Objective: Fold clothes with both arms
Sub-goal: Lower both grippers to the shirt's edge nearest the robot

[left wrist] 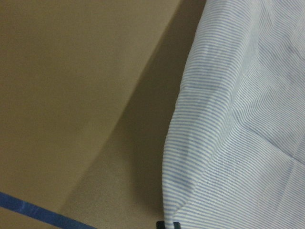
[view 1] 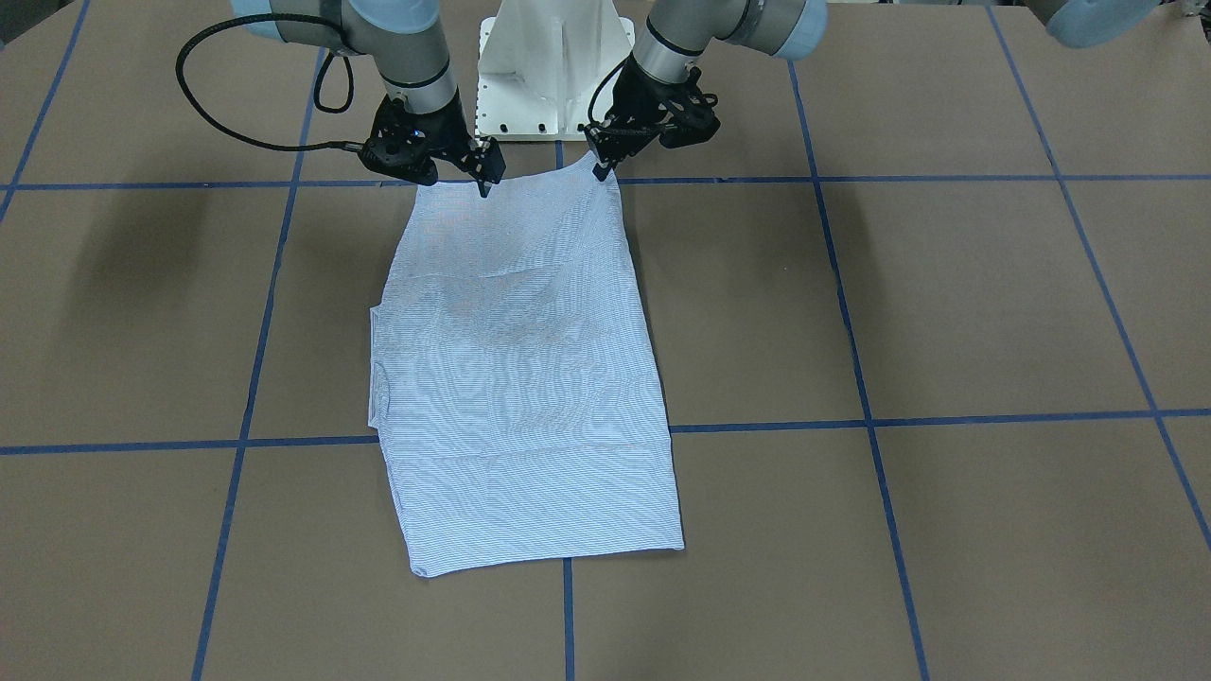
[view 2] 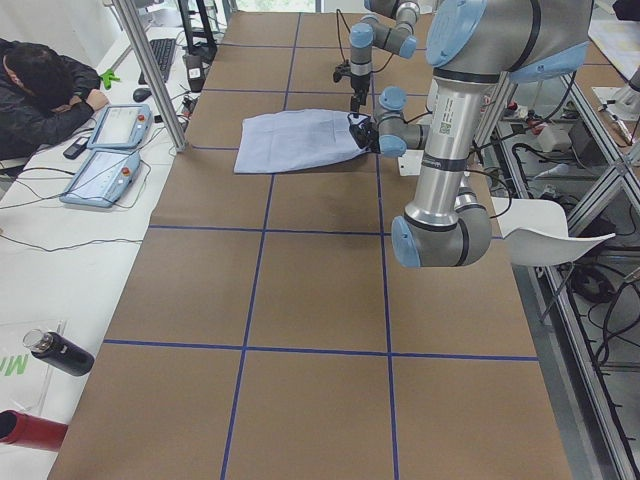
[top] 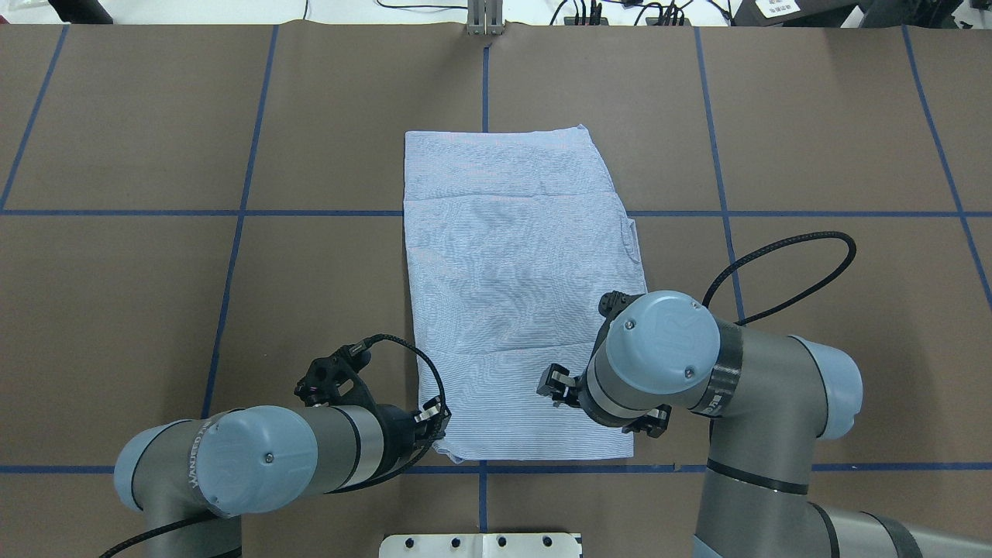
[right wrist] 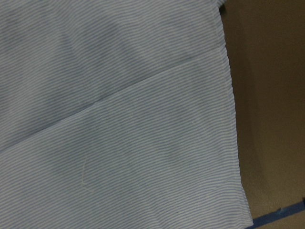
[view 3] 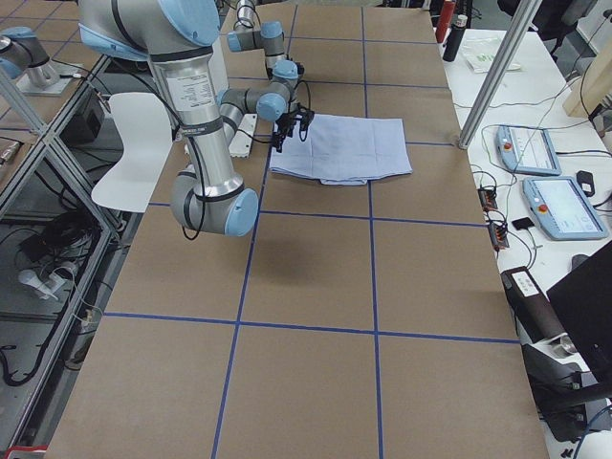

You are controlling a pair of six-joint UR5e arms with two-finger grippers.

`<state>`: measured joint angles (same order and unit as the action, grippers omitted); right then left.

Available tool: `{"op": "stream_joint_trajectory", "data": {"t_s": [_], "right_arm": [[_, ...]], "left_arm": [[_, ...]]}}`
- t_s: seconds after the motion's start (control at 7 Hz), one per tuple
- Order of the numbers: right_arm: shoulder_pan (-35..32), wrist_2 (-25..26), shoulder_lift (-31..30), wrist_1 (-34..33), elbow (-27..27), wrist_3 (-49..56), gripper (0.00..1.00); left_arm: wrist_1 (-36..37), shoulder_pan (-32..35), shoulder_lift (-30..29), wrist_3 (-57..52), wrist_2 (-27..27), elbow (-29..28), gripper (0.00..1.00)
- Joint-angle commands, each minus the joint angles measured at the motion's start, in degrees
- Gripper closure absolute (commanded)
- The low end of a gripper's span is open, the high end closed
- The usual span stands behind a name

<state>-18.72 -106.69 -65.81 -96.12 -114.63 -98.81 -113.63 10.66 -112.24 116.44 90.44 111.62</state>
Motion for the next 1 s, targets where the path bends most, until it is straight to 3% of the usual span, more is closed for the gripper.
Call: {"op": "stream_joint_trajectory", "data": {"t_s": [0.0, 0.86], "right_arm": [[1.8, 0.3, -0.1, 0.0, 2.4, -4.0, 0.0], [3.2, 0.8, -1.9, 0.0, 3.8, -4.2, 0.0]], "left_arm": [[3.4, 0.1, -0.5, 0.0, 1.5, 2.4, 1.0], [4.6, 0.1, -1.5, 0.0, 1.8, 3.1, 1.0]]}}
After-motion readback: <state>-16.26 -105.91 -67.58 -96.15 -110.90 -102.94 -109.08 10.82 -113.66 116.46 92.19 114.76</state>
